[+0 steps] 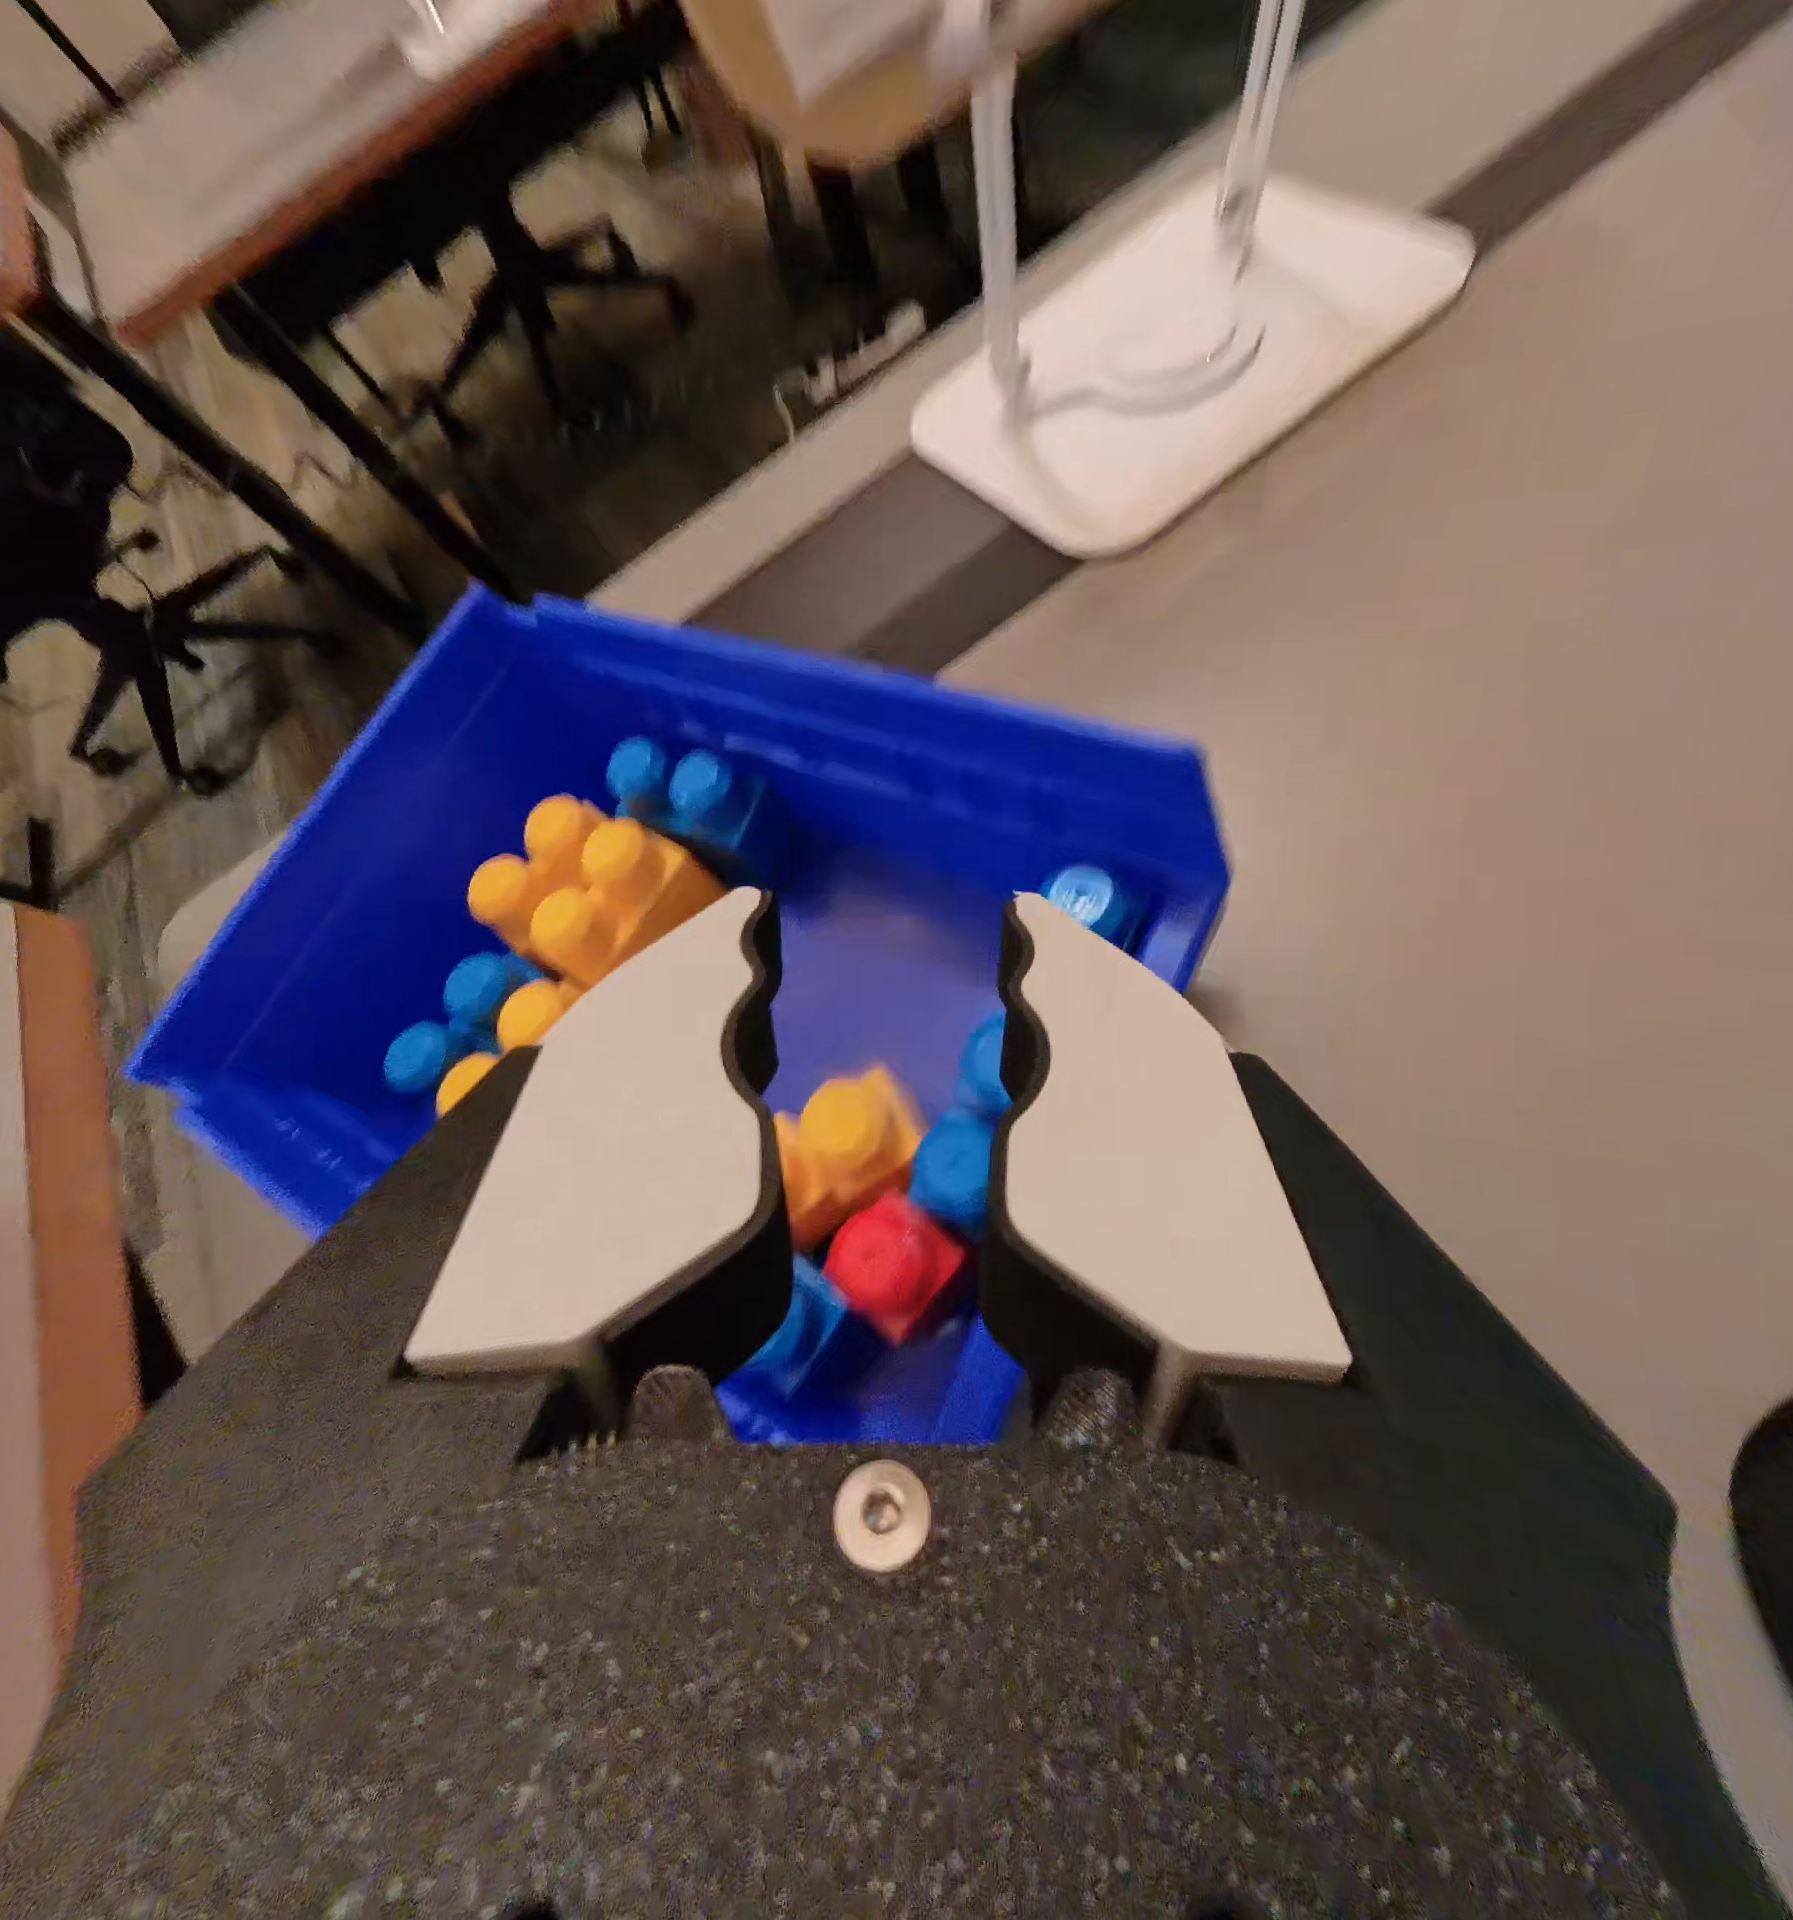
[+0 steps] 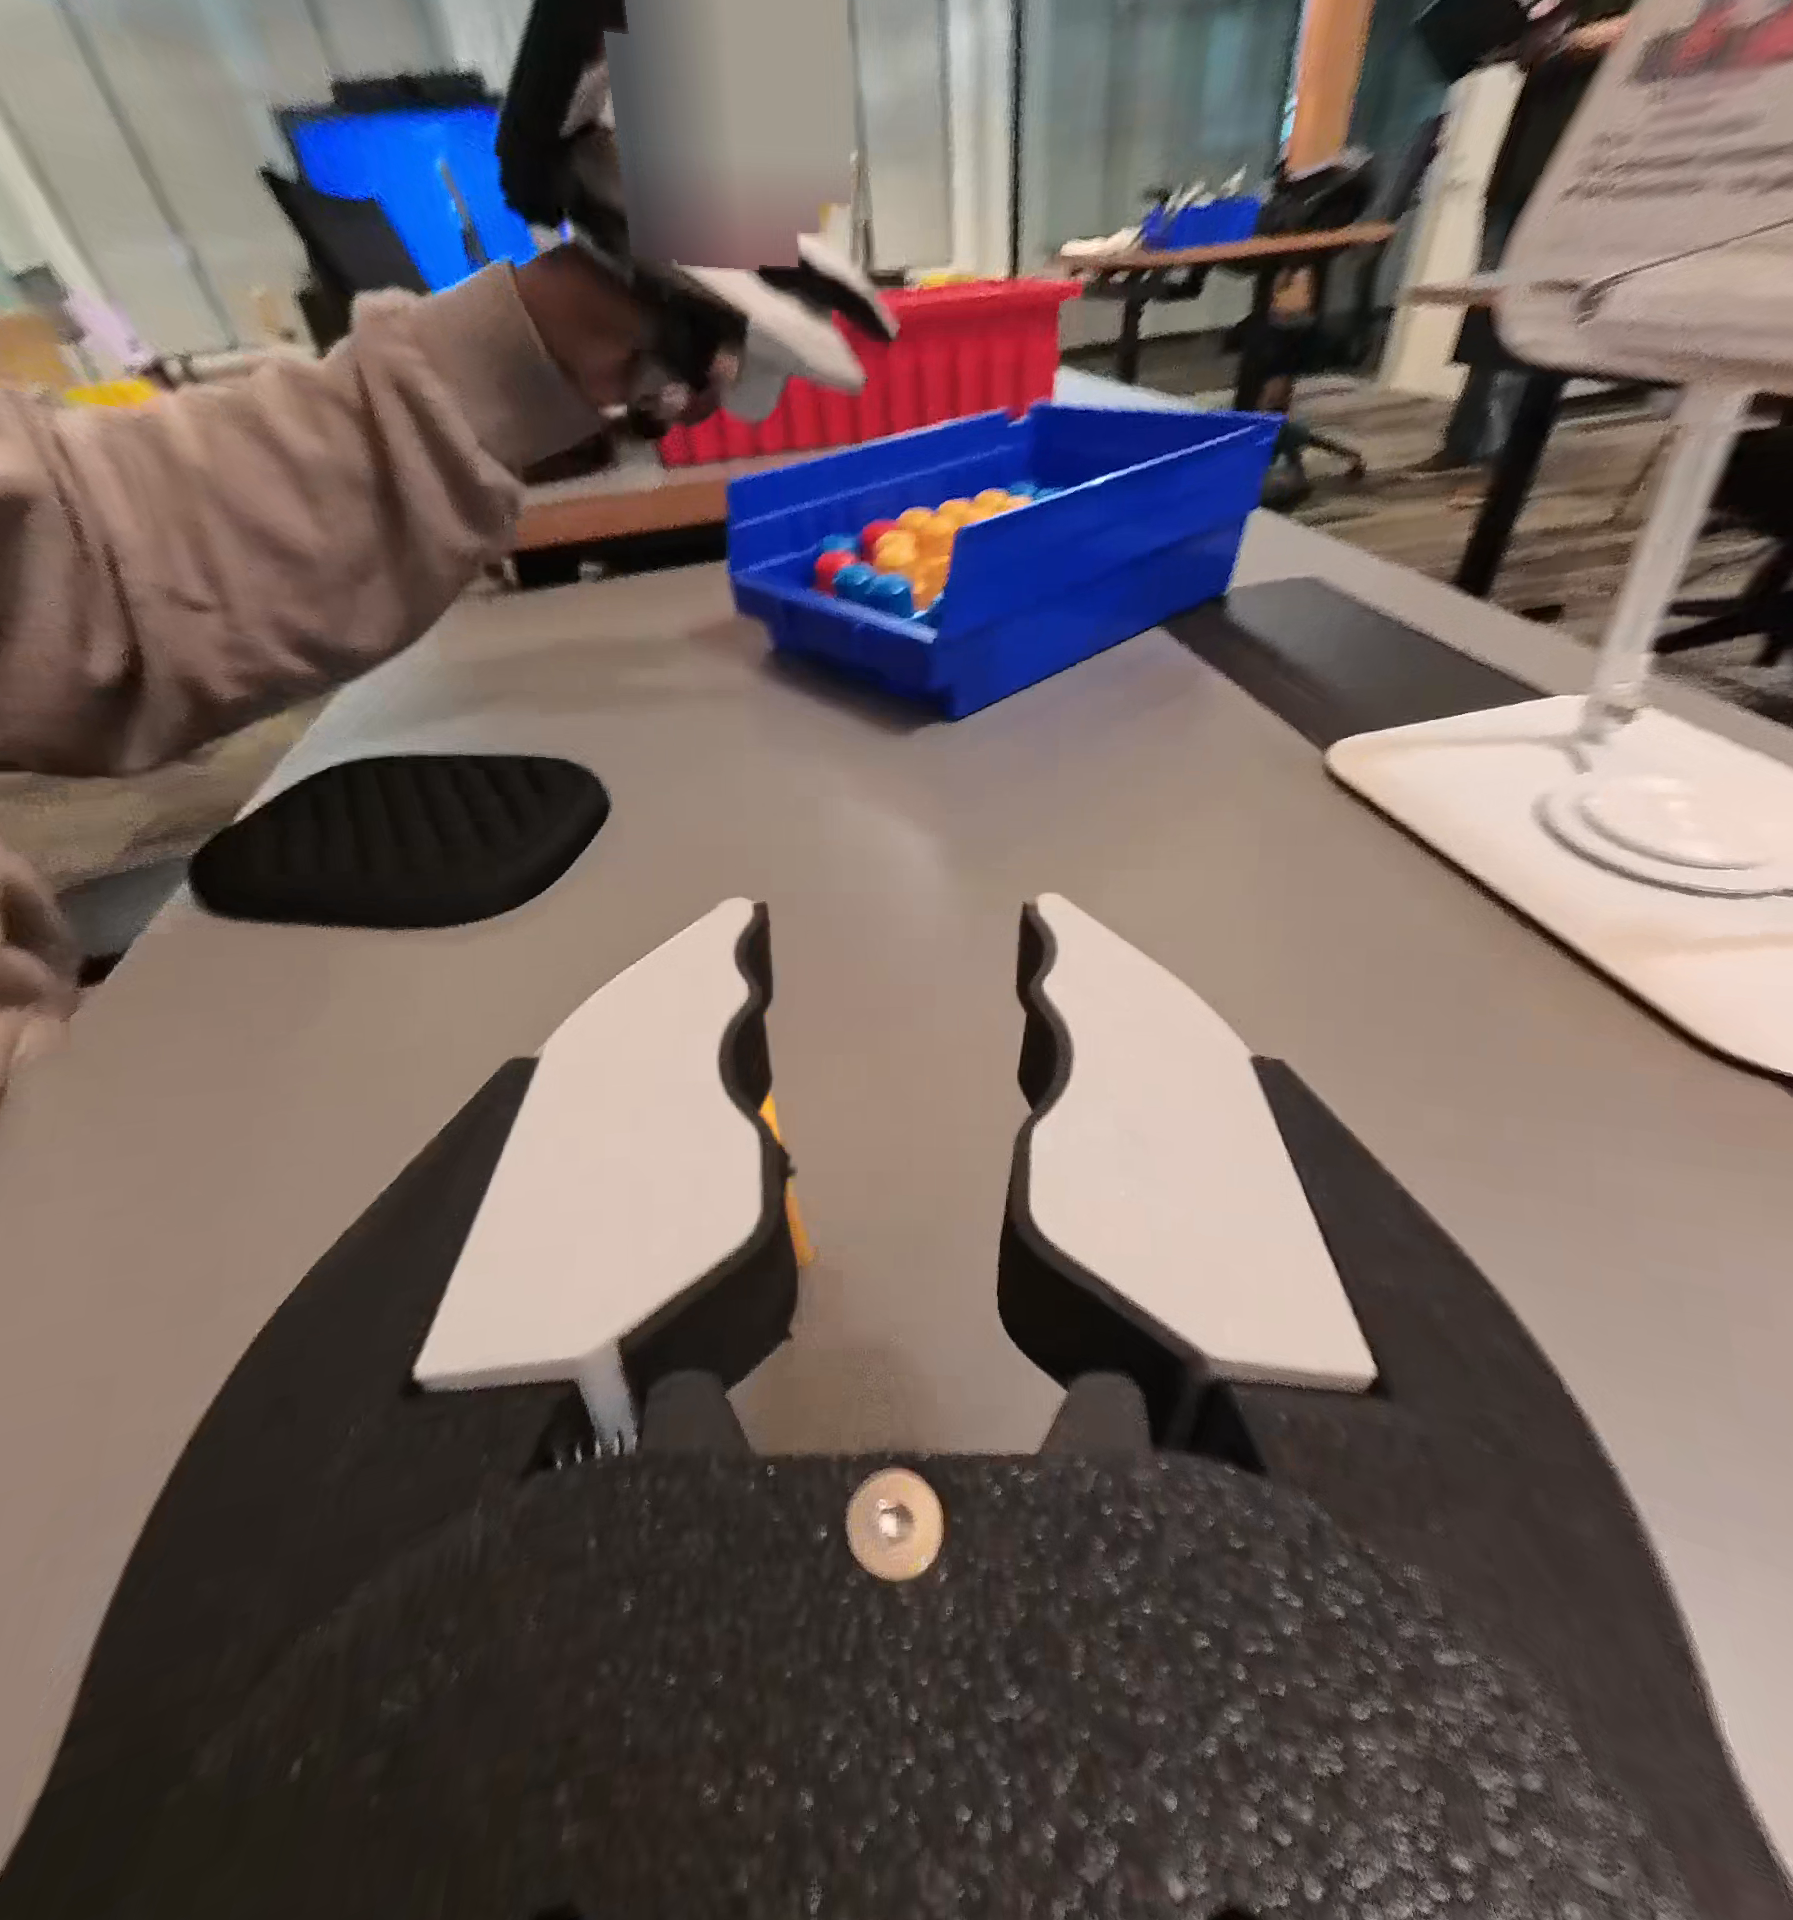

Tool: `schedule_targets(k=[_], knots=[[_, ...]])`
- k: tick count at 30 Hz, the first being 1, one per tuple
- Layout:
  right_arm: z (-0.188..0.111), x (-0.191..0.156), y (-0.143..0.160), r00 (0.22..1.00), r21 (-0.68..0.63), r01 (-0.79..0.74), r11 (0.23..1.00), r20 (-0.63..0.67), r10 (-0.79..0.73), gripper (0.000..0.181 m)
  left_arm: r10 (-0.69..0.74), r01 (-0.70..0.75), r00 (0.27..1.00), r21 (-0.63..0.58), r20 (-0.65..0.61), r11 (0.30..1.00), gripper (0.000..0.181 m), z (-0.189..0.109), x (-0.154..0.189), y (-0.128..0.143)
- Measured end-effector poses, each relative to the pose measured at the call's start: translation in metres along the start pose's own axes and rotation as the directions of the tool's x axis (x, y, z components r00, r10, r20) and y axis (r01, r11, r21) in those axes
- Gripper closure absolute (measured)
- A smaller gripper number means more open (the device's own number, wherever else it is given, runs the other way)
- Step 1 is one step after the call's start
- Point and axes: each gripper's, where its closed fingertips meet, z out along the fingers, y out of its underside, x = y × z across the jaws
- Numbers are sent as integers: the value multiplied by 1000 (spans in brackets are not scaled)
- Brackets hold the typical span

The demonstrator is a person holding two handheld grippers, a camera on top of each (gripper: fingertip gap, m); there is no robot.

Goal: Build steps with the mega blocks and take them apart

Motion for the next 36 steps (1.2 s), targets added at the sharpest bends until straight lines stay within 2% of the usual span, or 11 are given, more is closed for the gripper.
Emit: schedule_targets(k=[3,6,9,14,19,24,30,32,34,36], knots=[[-6,11,-3,998,23,1,1000,-56,0,141,65,-77,996,-237,-59,969,145,4,-15,36],[-5,12,0,998,12,-2,1000,-61,3,142,132,-176,983,-425,-131,888,145,5,-27,66],[-1,9,5,999,-17,4,1000,-54,-5,143,177,-249,967,-534,-183,808,145,8,-37,82],[2,8,12,999,-50,4,999,-45,-6,144,209,-365,928,-647,-308,669,144,10,-44,104],[2,9,16,999,-71,5,997,-44,-8,146,170,-441,891,-712,-422,546,144,3,-34,123],[3,9,21,999,-91,-1,996,-37,-2,147,209,-494,869,-760,-448,422,140,0,-39,138],[3,8,24,1000,-104,-1,995,-29,-2,147,201,-509,861,-773,-468,380,146,8,-34,150],[3,9,24,1000,-108,-2,994,-31,-1,147,209,-513,858,-785,-469,347,149,9,-34,155],[3,9,25,999,-109,-4,994,-33,1,147,223,-523,851,-795,-475,307,149,7,-36,156],[2,10,25,999,-109,-5,994,-35,2,148,255,-531,845,-794,-470,295,150,5,-39,151]])
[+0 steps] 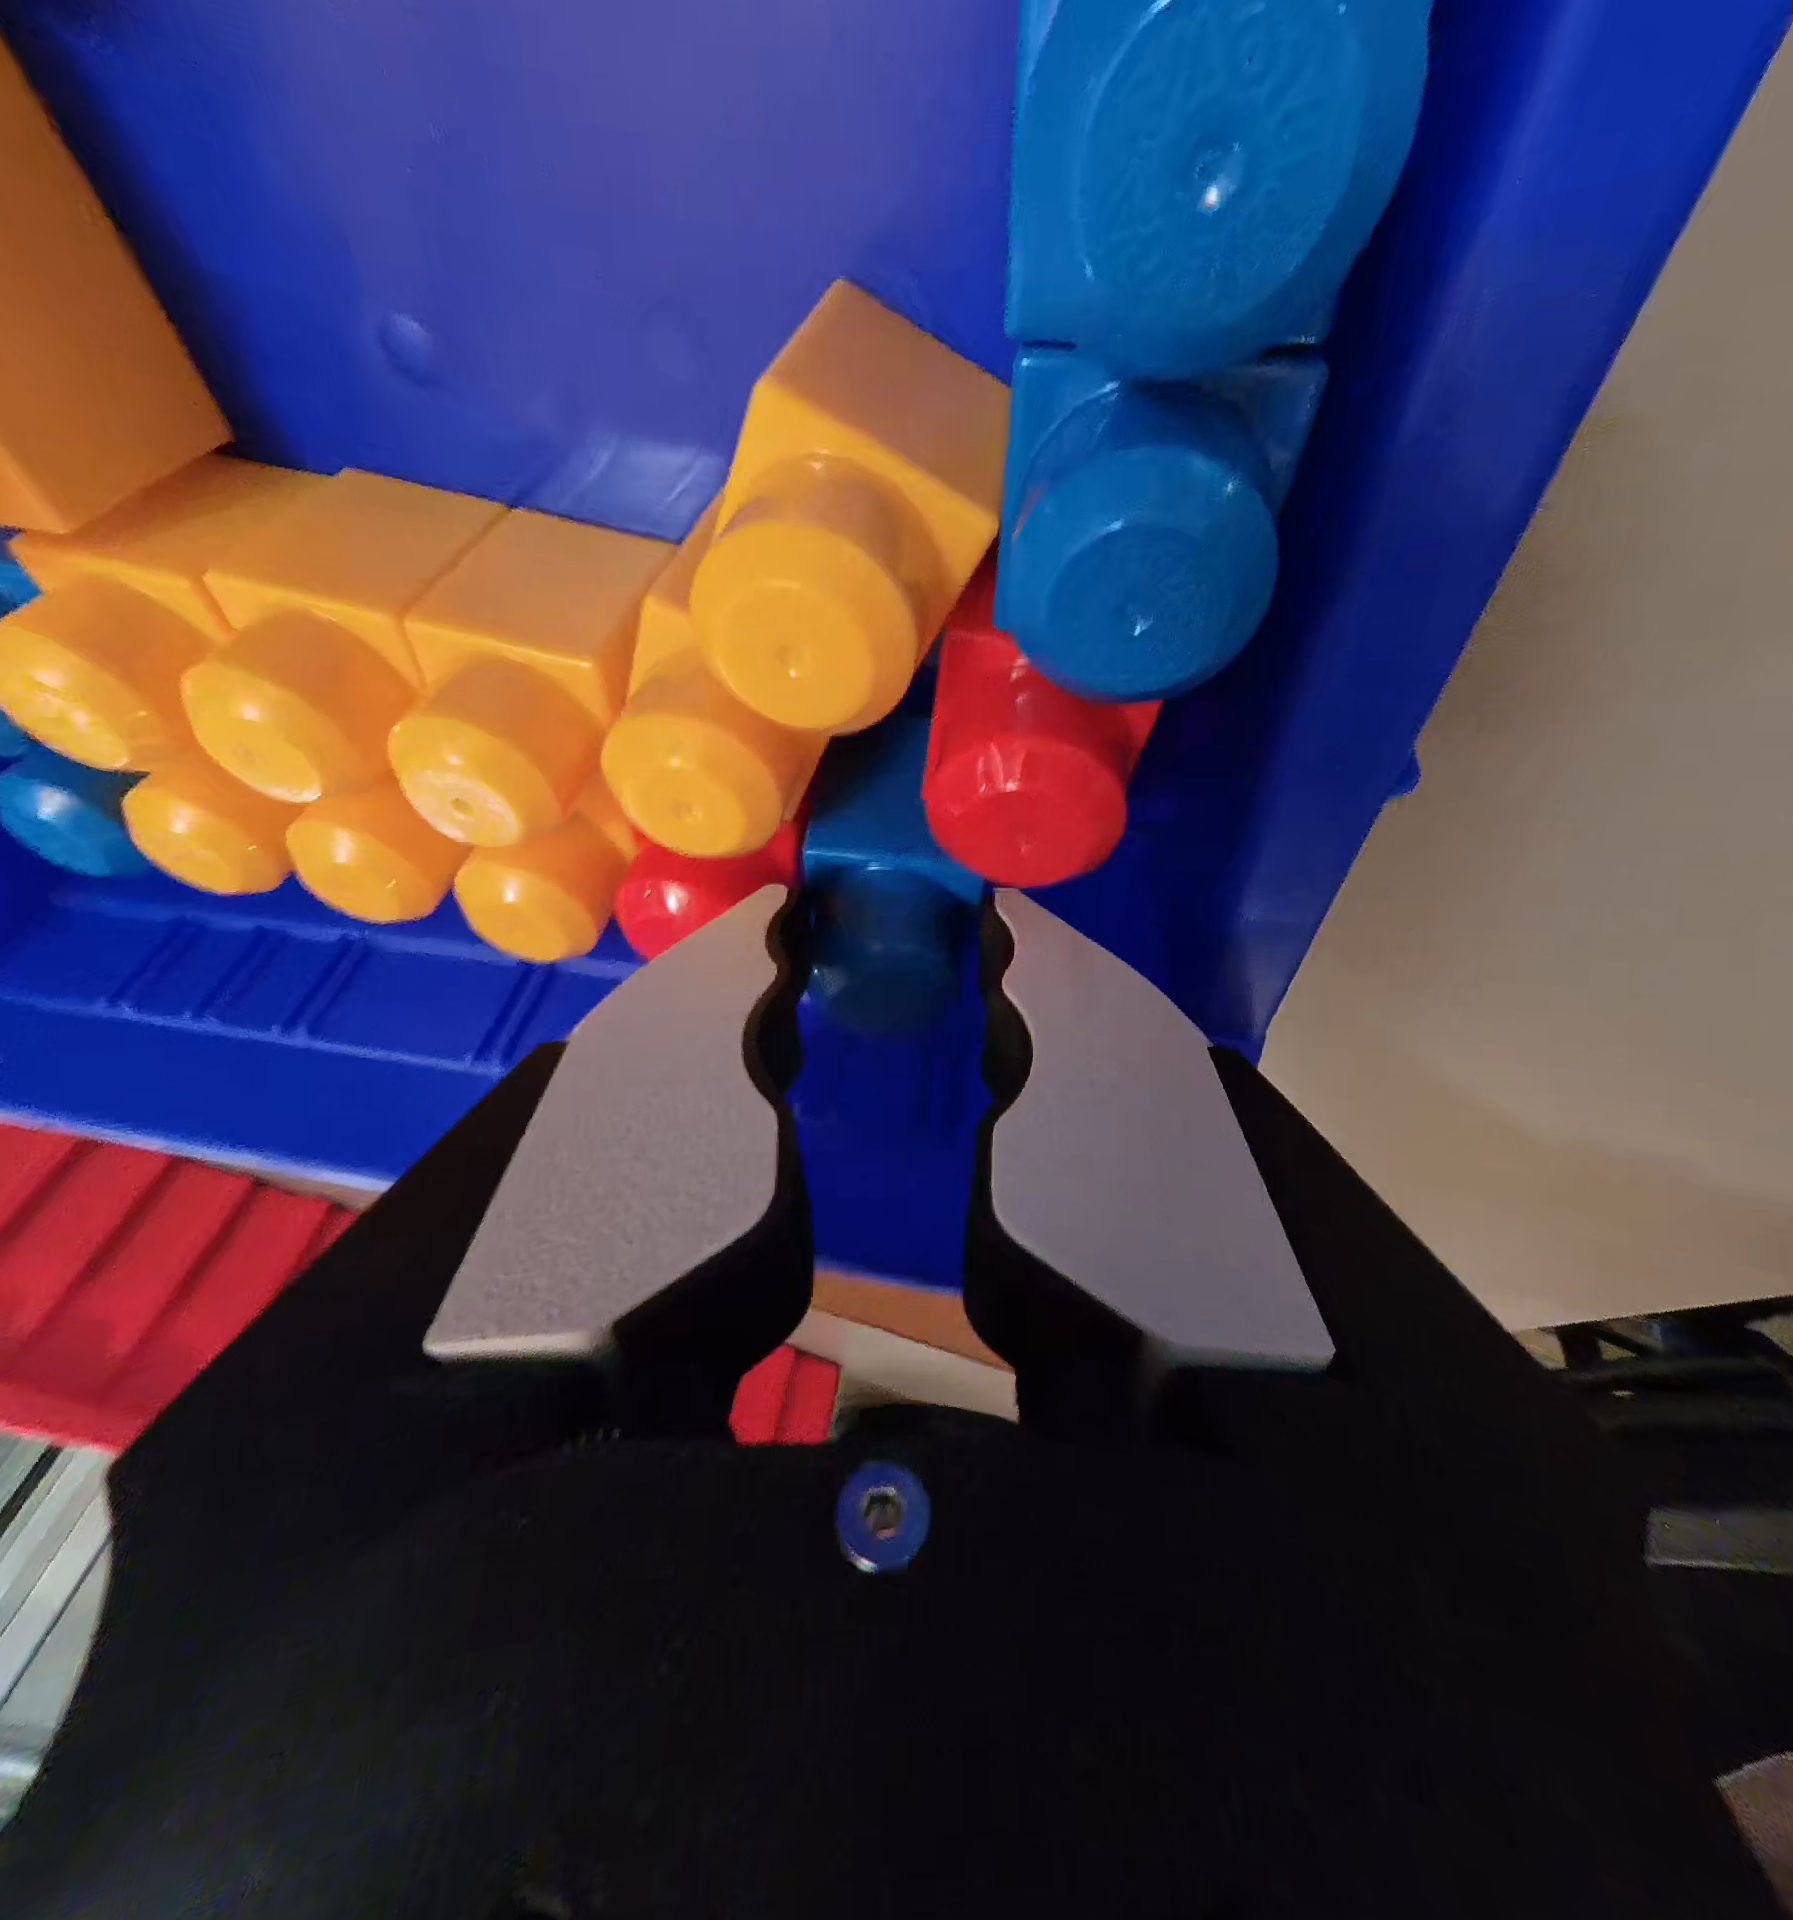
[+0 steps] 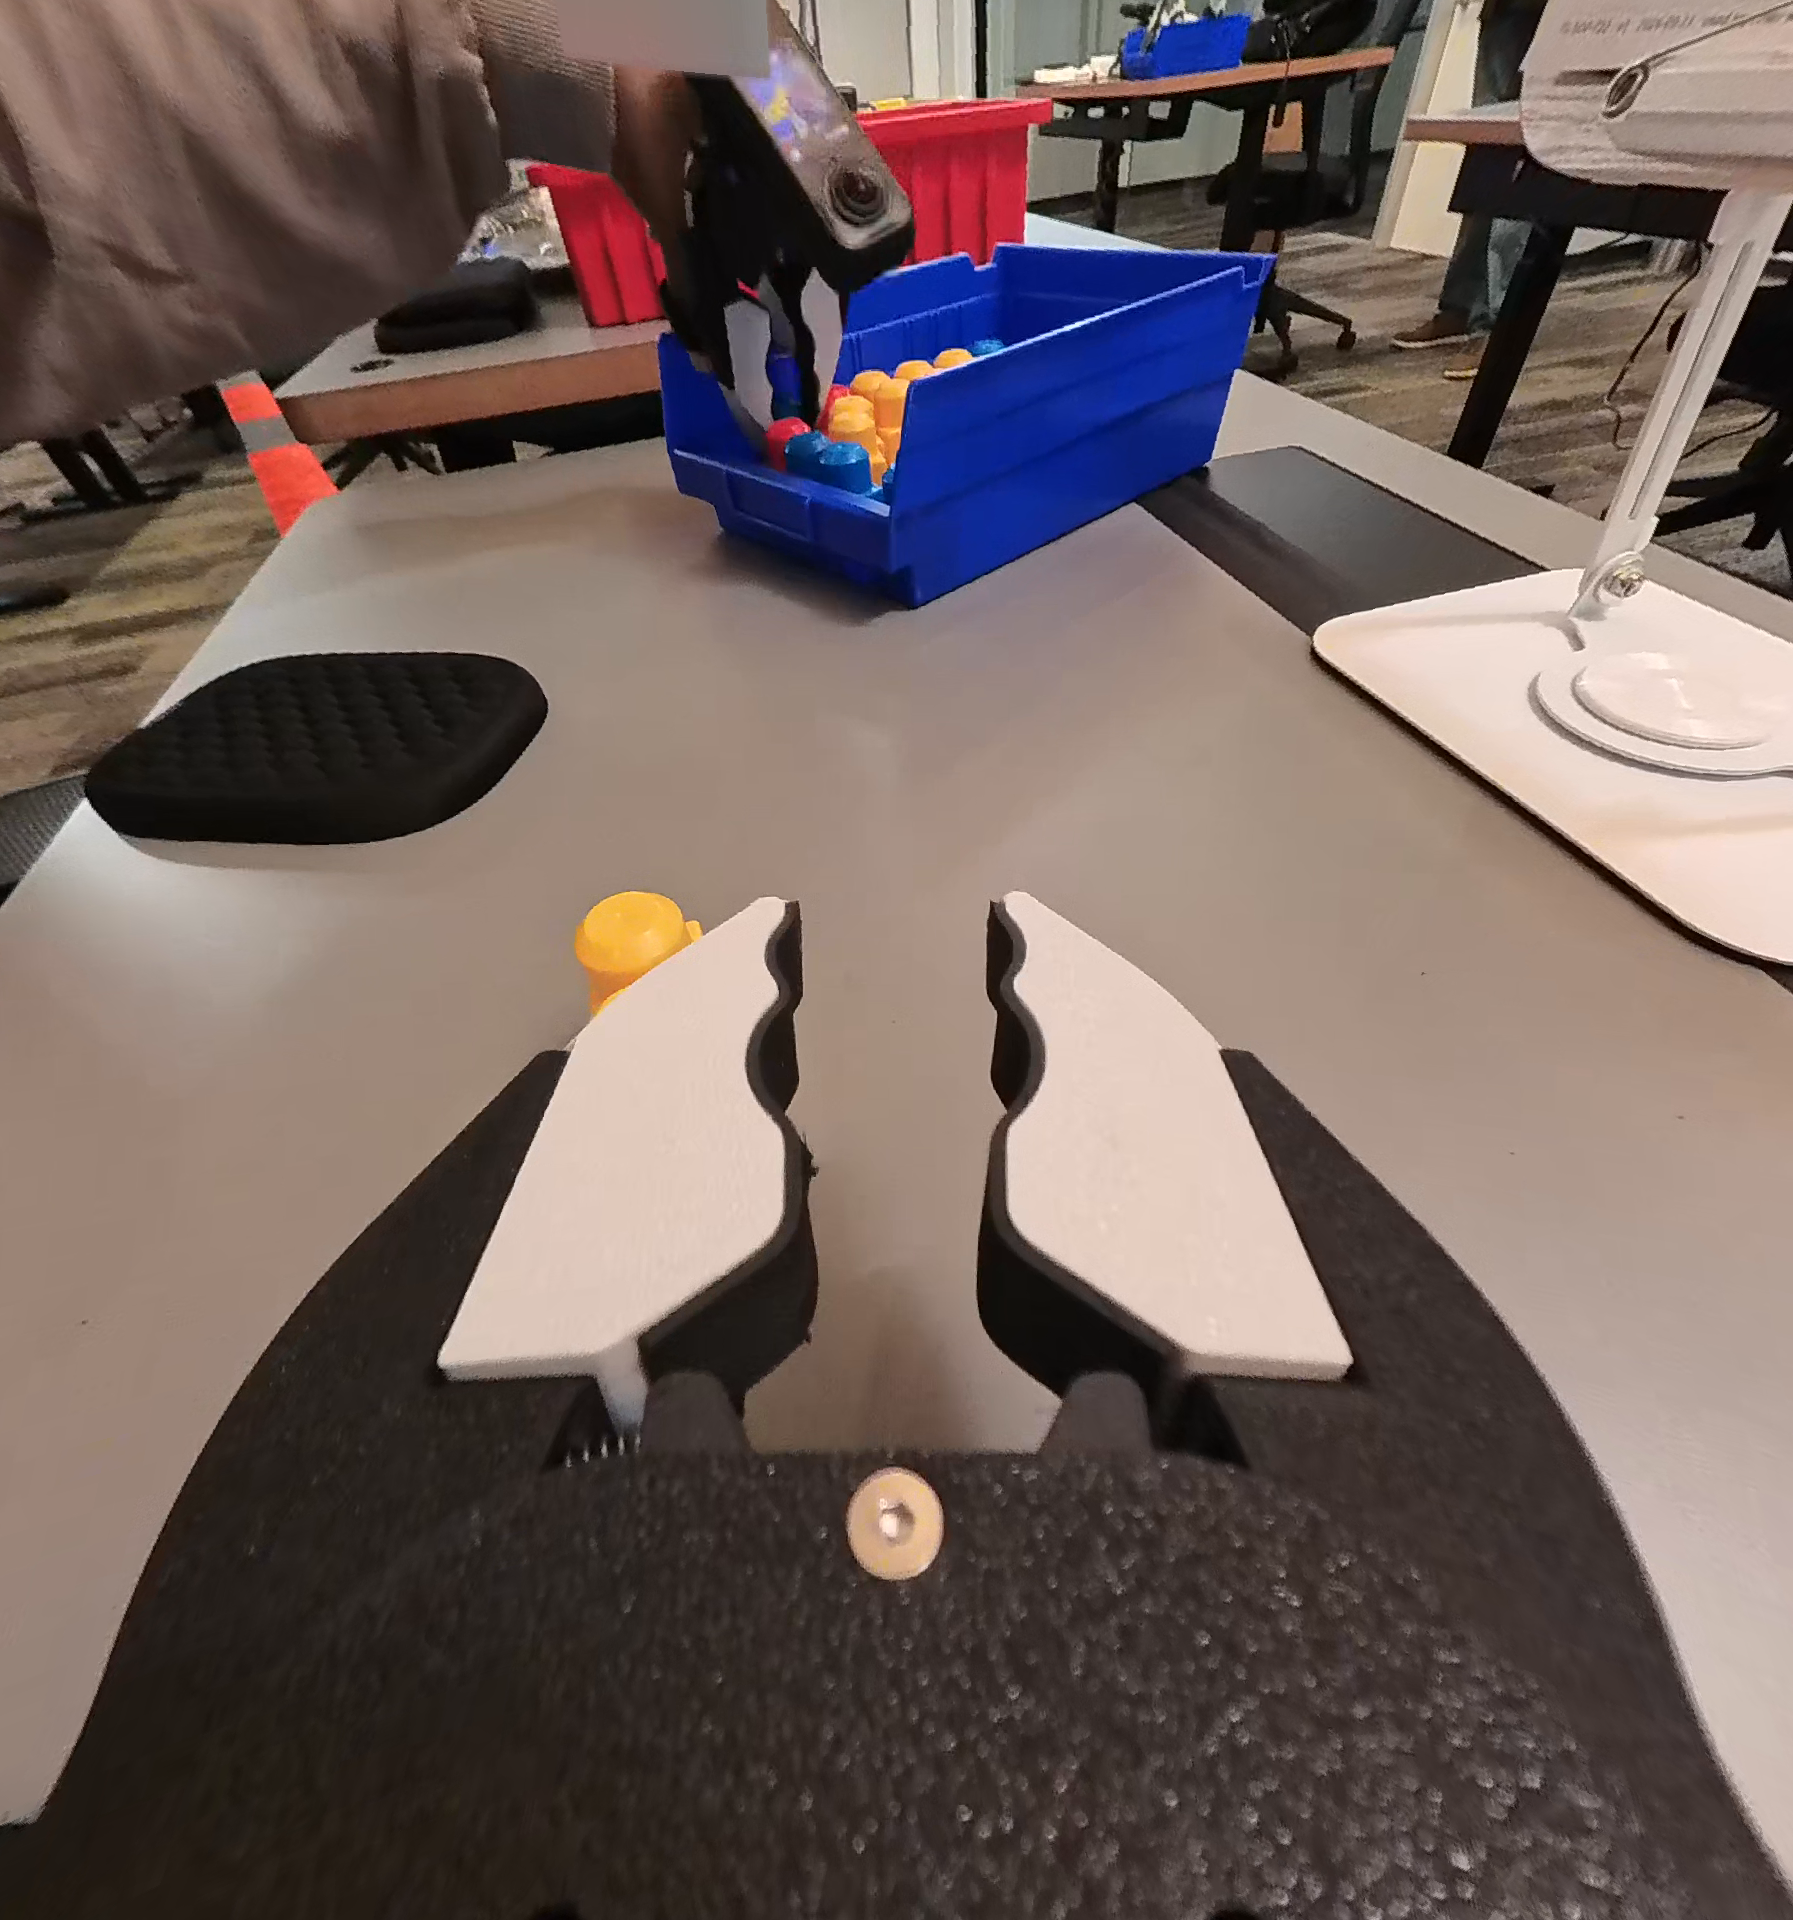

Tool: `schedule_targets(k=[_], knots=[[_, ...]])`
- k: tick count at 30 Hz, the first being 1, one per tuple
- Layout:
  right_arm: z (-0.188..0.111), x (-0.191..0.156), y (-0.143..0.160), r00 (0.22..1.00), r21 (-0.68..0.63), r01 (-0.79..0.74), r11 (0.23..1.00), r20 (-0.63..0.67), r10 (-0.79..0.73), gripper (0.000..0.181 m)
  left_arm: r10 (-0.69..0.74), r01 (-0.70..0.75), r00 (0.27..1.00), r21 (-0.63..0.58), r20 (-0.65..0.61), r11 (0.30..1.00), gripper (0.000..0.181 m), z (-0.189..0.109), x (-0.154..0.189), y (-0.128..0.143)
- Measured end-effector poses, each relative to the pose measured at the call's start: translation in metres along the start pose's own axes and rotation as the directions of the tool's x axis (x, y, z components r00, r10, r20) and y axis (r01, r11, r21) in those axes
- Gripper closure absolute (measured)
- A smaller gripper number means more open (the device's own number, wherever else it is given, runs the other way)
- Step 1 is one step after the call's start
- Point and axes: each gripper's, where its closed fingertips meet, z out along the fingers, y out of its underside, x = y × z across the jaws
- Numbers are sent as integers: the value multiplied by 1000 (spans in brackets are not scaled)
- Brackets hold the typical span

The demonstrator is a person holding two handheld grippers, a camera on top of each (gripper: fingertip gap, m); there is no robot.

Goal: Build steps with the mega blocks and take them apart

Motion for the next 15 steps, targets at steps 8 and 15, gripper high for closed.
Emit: schedule_targets(k=[8,15], knots=[[-3,2,-5,1000,19,3,1000,-8,-3,148,-25,10,993,129,112,992,150,-82,-1,0],[-2,-2,-7,1000,21,15,1000,0,-15,149,183,-219,973,316,138,923,150,-150,71,-88]])
